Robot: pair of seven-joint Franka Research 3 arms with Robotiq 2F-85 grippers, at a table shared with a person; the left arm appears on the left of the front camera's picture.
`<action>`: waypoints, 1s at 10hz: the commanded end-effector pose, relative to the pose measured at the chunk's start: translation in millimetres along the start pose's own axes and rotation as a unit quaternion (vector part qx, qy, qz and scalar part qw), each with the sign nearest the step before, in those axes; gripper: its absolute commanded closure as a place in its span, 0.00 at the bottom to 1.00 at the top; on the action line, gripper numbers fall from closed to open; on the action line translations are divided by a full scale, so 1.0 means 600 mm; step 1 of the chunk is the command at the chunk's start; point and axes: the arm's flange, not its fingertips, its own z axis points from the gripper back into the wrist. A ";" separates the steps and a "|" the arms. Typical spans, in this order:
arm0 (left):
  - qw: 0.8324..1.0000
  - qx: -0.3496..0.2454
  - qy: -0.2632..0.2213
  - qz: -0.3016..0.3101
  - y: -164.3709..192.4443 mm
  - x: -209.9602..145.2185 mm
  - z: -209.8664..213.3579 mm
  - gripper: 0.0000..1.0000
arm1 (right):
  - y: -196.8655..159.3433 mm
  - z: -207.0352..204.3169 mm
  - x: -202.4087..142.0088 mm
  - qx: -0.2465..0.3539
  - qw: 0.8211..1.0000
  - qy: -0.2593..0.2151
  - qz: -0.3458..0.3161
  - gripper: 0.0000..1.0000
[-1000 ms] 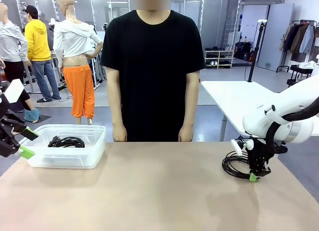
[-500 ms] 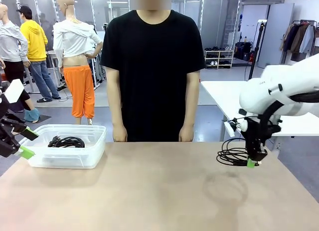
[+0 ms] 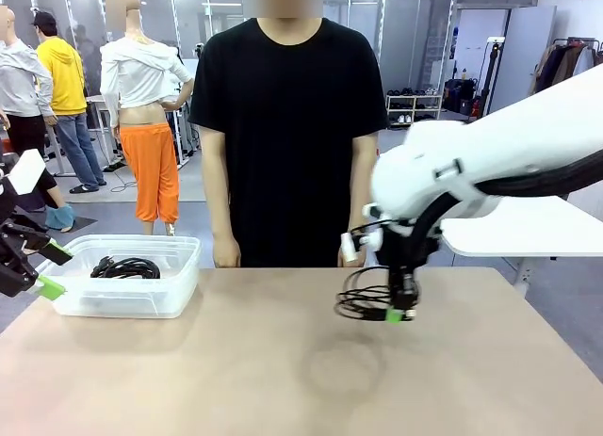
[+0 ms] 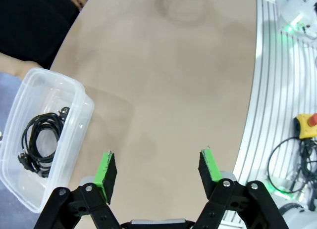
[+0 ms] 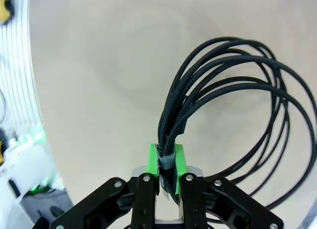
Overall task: Organize and store the cables.
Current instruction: Place the USB Extension Cable into the Organizing box.
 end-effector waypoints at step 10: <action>1.000 0.001 0.000 0.004 0.000 0.001 0.000 0.15 | 0.033 -0.153 0.240 0.018 0.999 -0.033 0.016 0.85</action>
